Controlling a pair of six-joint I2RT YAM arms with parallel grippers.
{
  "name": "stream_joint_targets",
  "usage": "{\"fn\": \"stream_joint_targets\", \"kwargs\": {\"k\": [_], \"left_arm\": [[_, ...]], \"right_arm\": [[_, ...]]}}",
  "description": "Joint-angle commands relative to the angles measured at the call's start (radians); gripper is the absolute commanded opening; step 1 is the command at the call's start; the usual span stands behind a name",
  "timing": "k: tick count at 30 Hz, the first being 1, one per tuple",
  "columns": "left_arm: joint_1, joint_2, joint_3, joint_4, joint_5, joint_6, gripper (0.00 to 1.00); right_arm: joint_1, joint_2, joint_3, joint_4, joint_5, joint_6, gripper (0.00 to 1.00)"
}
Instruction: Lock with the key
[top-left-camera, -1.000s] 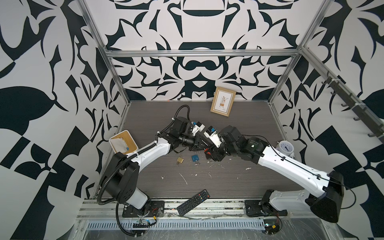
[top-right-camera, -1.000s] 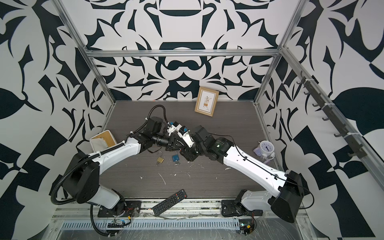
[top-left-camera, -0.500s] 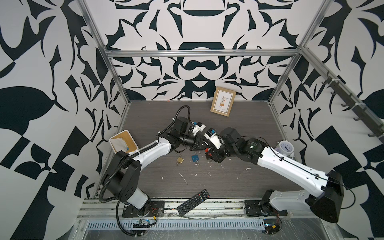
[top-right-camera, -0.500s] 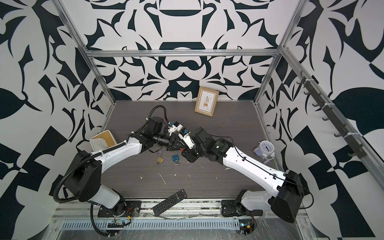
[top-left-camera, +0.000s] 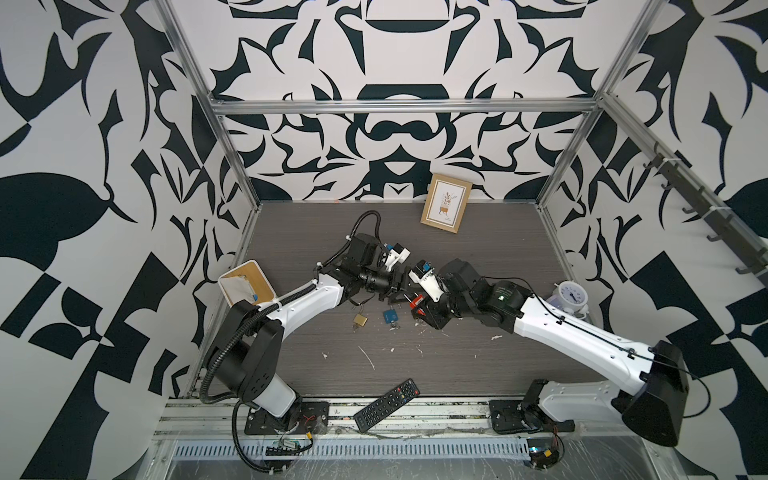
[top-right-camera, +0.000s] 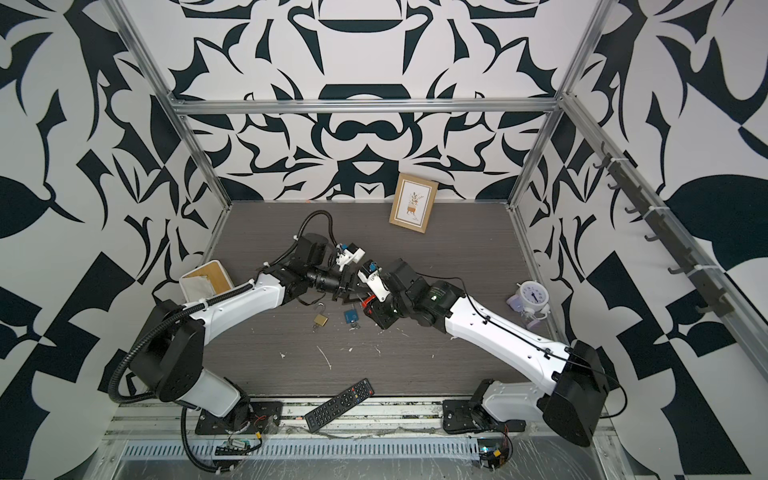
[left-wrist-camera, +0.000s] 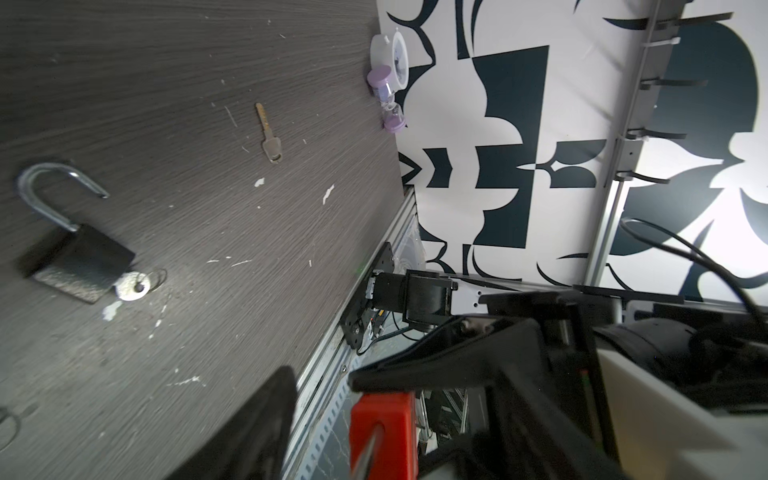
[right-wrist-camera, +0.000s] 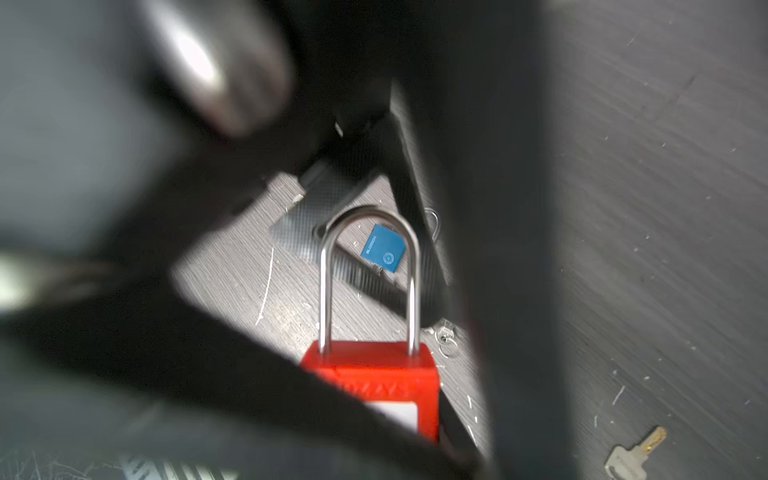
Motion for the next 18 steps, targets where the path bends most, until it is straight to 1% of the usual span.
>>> {"fn": "stream_joint_targets", "kwargs": {"k": [1, 2, 4, 5, 6, 8, 9, 11, 13, 18], "left_arm": [[0.019, -0.037, 0.111, -0.230, -0.195, 0.144, 0.99], [0.034, -0.051, 0.124, -0.272, -0.262, 0.162, 0.99], [0.069, -0.090, 0.112, -0.300, -0.371, 0.173, 0.99], [0.095, -0.115, 0.094, -0.298, -0.414, 0.157, 0.99], [0.117, -0.133, 0.075, -0.291, -0.424, 0.143, 0.99], [0.171, -0.169, 0.032, -0.257, -0.388, 0.112, 1.00], [0.184, -0.183, 0.013, -0.242, -0.378, 0.107, 1.00], [0.190, -0.223, -0.032, -0.207, -0.355, 0.130, 0.99], [0.190, -0.264, -0.079, -0.169, -0.349, 0.121, 0.99], [0.189, -0.348, -0.130, -0.182, -0.358, 0.142, 0.99]], "right_arm": [[-0.003, -0.041, -0.041, 0.007, 0.061, 0.042, 0.00], [-0.017, -0.040, -0.057, -0.001, 0.089, 0.065, 0.00], [-0.066, -0.032, -0.076, -0.006, 0.103, 0.104, 0.00], [-0.094, -0.023, -0.085, -0.010, 0.124, 0.136, 0.00], [-0.120, -0.009, -0.088, -0.013, 0.135, 0.163, 0.00], [-0.159, 0.041, -0.082, -0.021, 0.171, 0.202, 0.00], [-0.168, 0.065, -0.077, -0.021, 0.196, 0.209, 0.00], [-0.181, 0.119, -0.068, -0.009, 0.241, 0.207, 0.00], [-0.190, 0.152, -0.065, 0.013, 0.277, 0.201, 0.00], [-0.258, 0.229, -0.056, 0.027, 0.266, 0.188, 0.00]]}}
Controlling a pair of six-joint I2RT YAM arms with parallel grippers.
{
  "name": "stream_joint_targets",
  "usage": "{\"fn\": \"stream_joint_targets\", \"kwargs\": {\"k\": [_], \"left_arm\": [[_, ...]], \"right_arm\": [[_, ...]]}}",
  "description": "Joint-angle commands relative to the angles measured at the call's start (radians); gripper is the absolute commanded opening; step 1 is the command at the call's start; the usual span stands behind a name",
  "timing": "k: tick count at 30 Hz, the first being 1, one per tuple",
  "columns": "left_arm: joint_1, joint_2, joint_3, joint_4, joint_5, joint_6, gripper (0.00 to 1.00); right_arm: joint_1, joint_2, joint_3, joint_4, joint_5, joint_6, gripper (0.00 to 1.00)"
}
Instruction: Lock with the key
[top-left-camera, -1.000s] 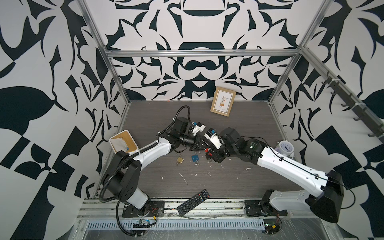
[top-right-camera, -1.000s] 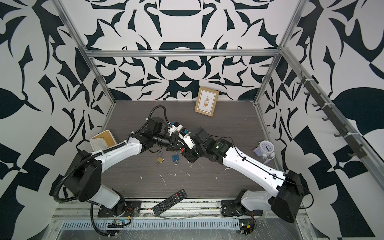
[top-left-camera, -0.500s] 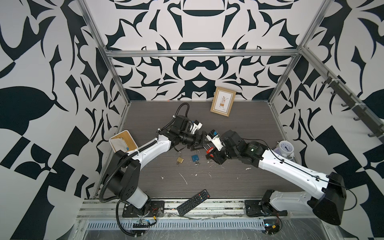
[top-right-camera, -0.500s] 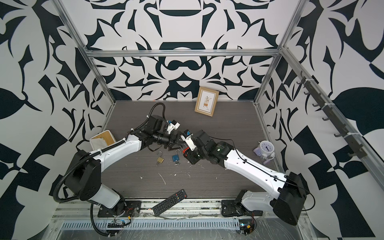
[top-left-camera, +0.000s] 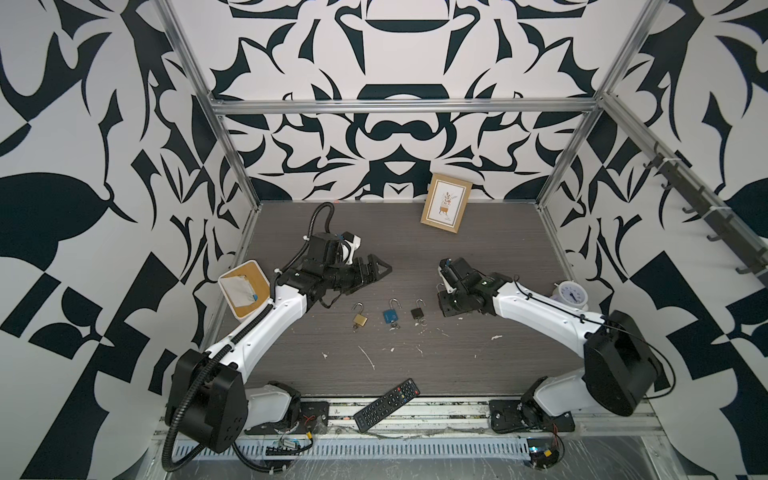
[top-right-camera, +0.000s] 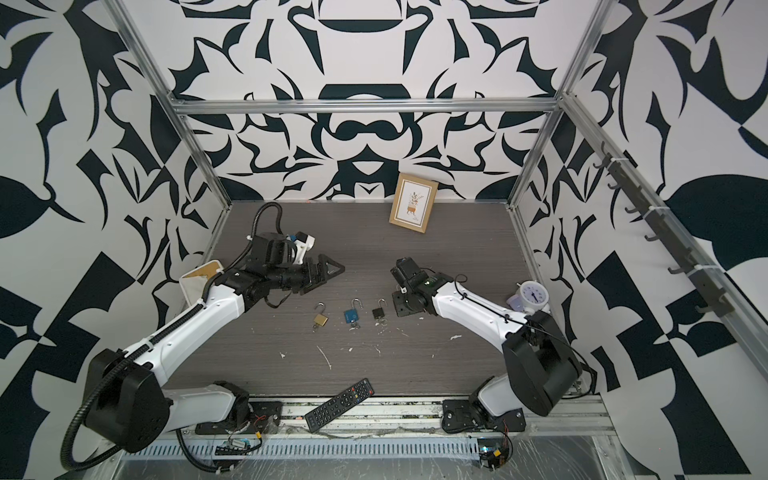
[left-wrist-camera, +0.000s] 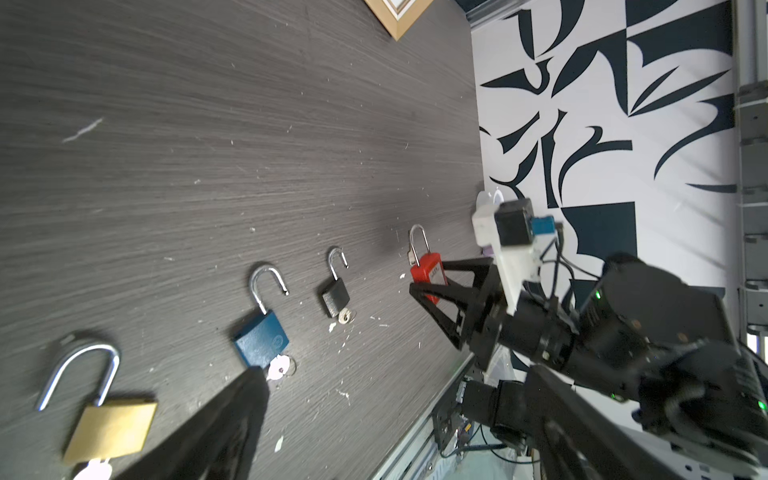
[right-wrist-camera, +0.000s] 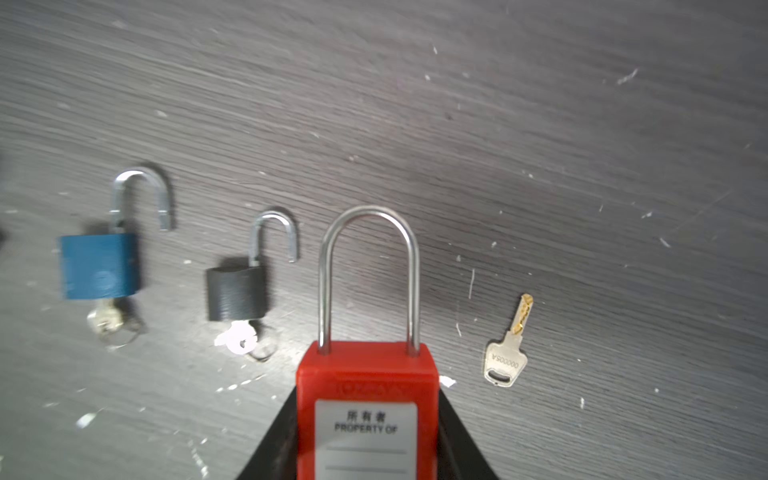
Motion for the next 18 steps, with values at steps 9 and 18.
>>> {"fn": "stream_joint_targets", "kwargs": {"k": [9, 18], "left_arm": [[-0.001, -0.081, -0.060, 0.038, 0.003, 0.024, 1.00], [-0.003, -0.102, -0.080, 0.047, 0.026, 0.019, 0.99]], "right_arm": [[-0.082, 0.074, 0.039, 0.056, -0.003, -0.003, 0.00], [-0.084, 0.139, 0.028, 0.061, 0.002, 0.019, 0.00]]}}
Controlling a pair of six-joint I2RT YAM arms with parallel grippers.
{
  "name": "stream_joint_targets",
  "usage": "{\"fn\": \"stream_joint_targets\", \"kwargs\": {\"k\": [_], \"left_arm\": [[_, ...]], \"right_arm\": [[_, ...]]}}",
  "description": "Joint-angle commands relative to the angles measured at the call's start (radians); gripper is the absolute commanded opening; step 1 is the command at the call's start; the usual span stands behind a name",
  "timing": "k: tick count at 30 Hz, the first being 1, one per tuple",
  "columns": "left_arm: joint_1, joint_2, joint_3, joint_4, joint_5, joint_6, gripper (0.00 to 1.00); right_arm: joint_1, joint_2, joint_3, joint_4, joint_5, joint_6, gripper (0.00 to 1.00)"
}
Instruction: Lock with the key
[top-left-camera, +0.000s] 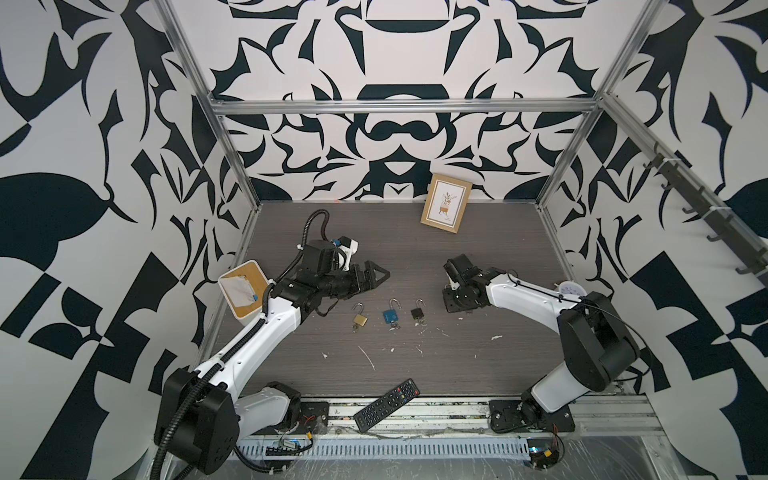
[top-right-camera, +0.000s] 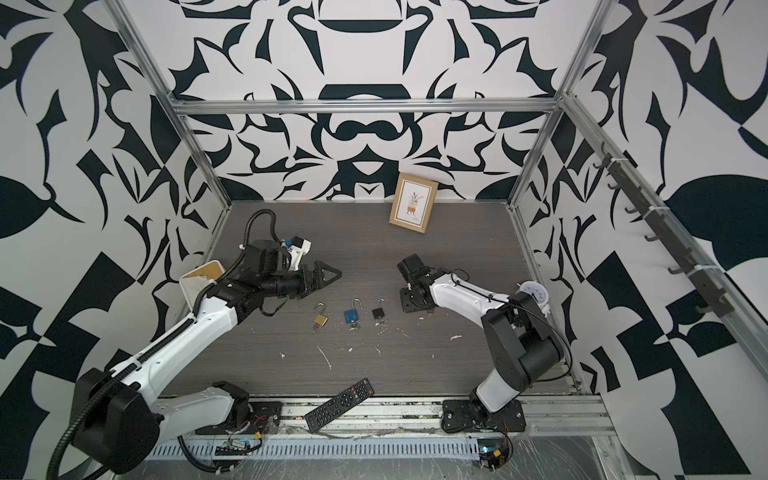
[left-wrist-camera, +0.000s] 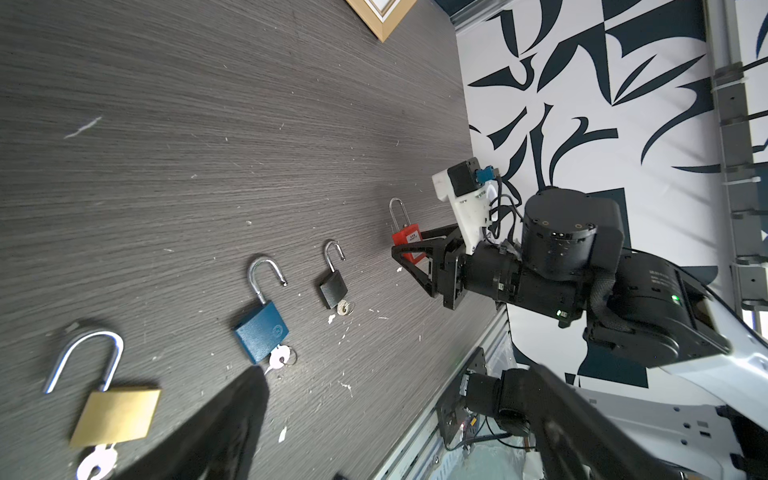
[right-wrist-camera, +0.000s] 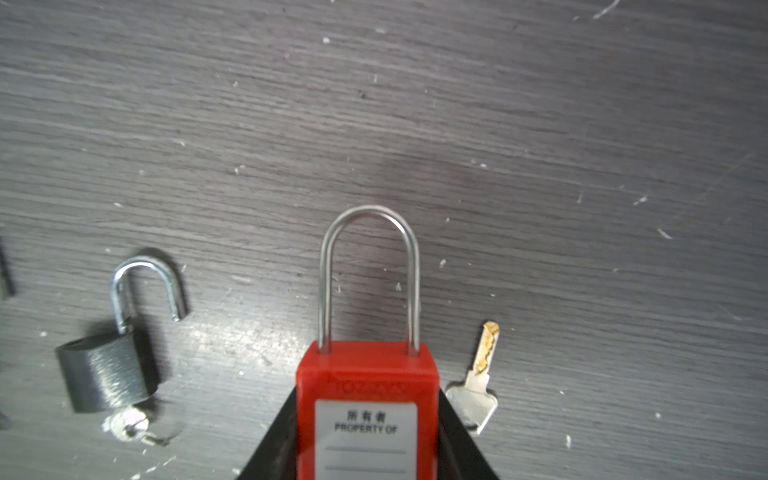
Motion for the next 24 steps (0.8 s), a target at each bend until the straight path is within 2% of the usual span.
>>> {"fn": "stream_joint_targets", "kwargs": {"k": [1, 8, 12, 13, 17, 24], "left_arm": [[-0.001, -0.033, -0.020, 0.011, 0.023, 0.012, 0.99], [-0.001, -0.040, -0.025, -0.019, 0.007, 0.026, 0.99], [-0.001, -0.035, -0.026, -0.019, 0.008, 0.029, 0.99], [-0.002, -0.035, -0.027, -0.018, 0.007, 0.029, 0.99], [-0.001, -0.030, -0.026, -0.017, 0.011, 0.029, 0.99], [-0.002, -0.030, -0.029, -0.019, 0.015, 0.028, 0.99]], "right_arm": [[0.000, 0.012, 0.014, 0.023, 0.006, 0.023, 0.00], [0.000, 0.008, -0.030, 0.051, 0.036, 0.044, 0.00], [0.000, -0.032, -0.045, 0.059, 0.040, 0.047, 0.23], [0.001, -0.039, -0.046, 0.058, 0.039, 0.048, 0.26], [0.000, -0.041, -0.046, 0.055, 0.037, 0.042, 0.28], [0.000, -0.001, -0.061, 0.077, 0.019, 0.052, 0.25]]}}
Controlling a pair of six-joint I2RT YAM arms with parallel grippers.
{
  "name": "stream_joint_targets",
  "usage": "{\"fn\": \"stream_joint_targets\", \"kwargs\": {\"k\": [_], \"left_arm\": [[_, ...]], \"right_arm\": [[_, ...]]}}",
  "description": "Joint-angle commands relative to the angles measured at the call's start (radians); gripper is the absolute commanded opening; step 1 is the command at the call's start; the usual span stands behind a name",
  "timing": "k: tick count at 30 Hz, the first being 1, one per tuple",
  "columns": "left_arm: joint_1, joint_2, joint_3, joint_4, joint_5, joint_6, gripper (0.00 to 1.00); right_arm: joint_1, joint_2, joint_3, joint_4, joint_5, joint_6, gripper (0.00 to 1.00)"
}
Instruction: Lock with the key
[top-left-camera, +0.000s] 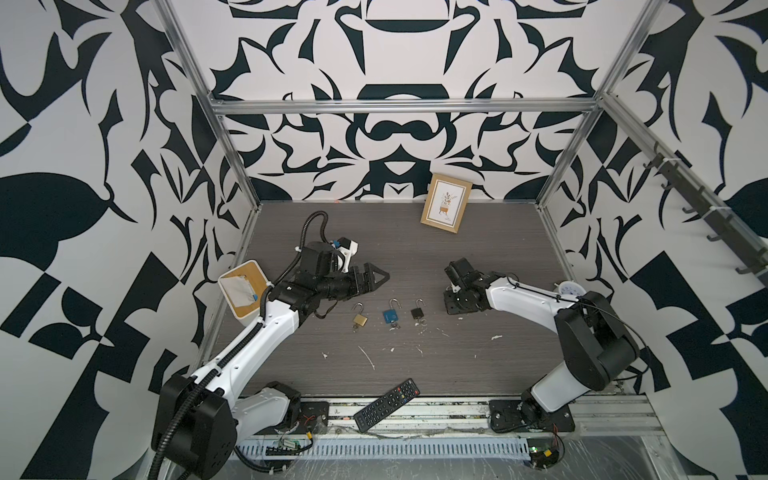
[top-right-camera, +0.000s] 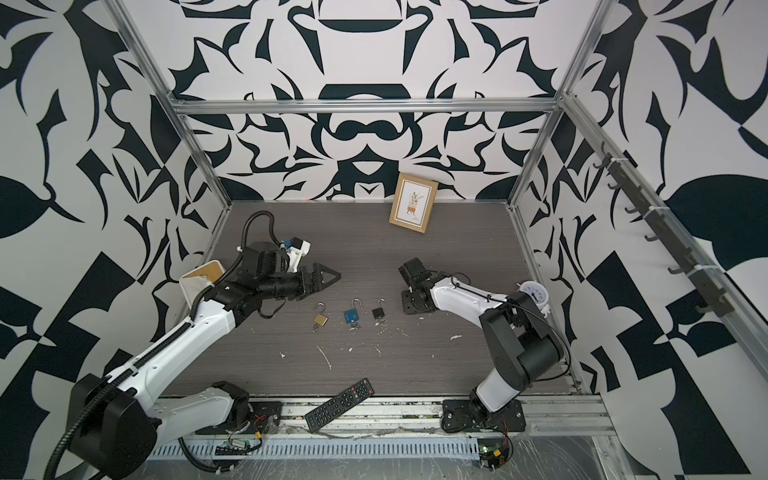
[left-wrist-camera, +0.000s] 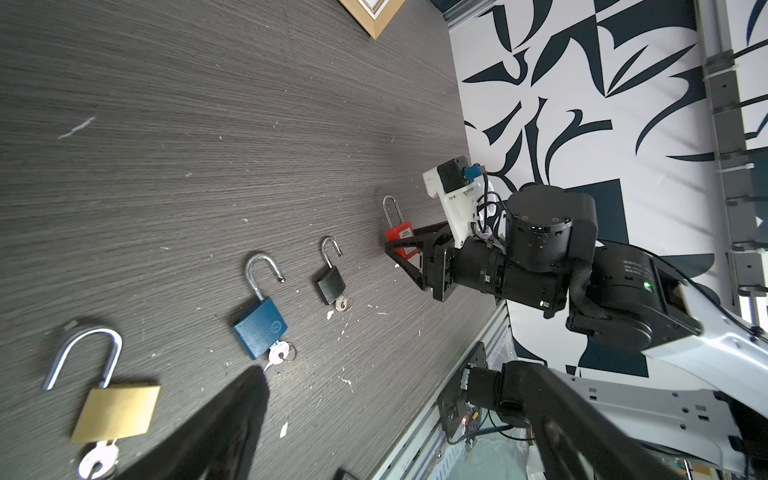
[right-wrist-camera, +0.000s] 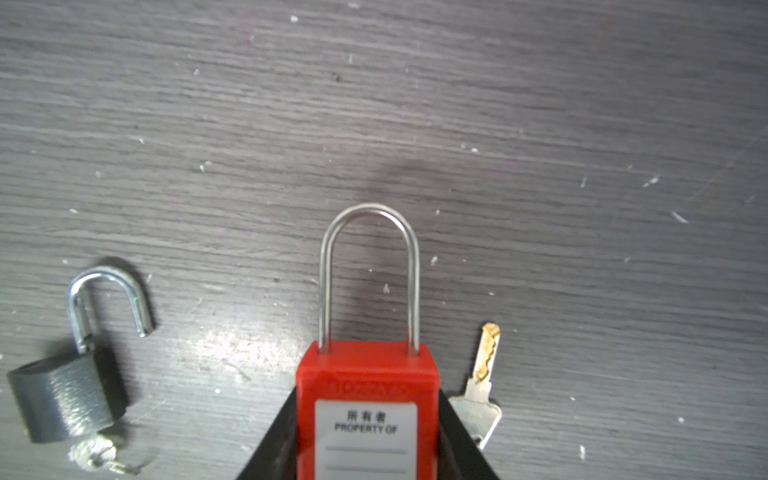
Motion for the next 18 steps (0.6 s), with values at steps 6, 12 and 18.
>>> {"fn": "stream_joint_targets", "kwargs": {"k": [6, 12, 18], "left_arm": [[-0.001, -0.002, -0.011, -0.022, 0.009, 0.017, 0.99], [-0.001, 0.010, -0.013, -0.009, 0.015, 0.016, 1.00], [-0.001, 0.016, -0.013, -0.004, 0.020, 0.017, 0.99]], "right_arm": [[0.000, 0.004, -0.016, 0.022, 0.015, 0.030, 0.26], [0.000, -0.006, -0.026, 0.019, 0.024, 0.037, 0.44], [0.000, -0.039, -0.027, -0.006, 0.040, 0.044, 0.53]]}}
